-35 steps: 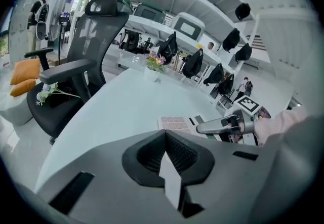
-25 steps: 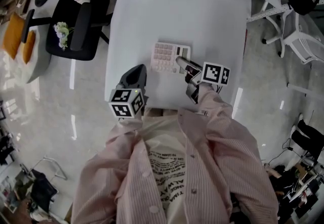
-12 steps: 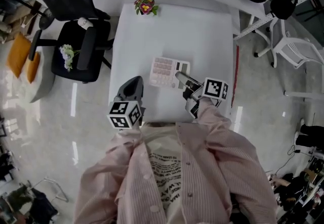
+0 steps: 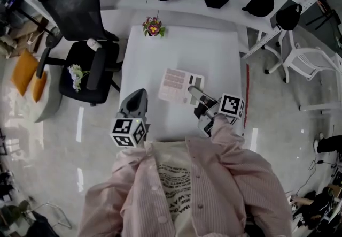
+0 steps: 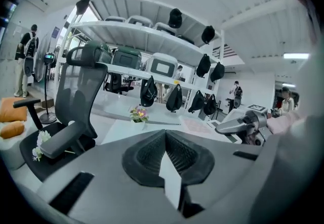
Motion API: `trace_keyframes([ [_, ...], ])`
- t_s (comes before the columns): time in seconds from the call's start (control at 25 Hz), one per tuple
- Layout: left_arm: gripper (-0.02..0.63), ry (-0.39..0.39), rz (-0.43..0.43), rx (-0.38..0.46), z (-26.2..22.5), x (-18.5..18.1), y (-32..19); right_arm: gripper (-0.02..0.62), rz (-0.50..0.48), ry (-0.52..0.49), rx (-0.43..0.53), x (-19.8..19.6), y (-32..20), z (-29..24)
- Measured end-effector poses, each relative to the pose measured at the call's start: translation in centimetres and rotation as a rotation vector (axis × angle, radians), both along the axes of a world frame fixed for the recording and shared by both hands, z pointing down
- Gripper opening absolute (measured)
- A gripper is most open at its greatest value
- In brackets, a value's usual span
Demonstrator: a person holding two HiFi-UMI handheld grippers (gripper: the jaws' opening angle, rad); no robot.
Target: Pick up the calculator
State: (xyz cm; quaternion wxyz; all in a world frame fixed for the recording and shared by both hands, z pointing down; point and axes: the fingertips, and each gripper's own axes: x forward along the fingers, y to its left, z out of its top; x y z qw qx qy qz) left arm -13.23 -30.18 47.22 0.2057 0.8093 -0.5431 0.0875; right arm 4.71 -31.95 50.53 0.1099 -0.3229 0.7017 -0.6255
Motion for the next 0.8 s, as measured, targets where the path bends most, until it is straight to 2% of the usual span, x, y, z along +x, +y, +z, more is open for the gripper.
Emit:
trace_keyframes([
  [0.48, 0.0, -0.014, 0.034, 0.169, -6.4, 0.5, -0.8, 0.092, 0.079, -0.05, 0.104, 1.6, -0.6, -6.8],
  [0.8, 0.0, -0.017, 0.033, 0.26, -10.2, 0.3, -1.3, 0.092, 0.101, -0.077, 0.136, 2.4, -1.1, -9.9],
])
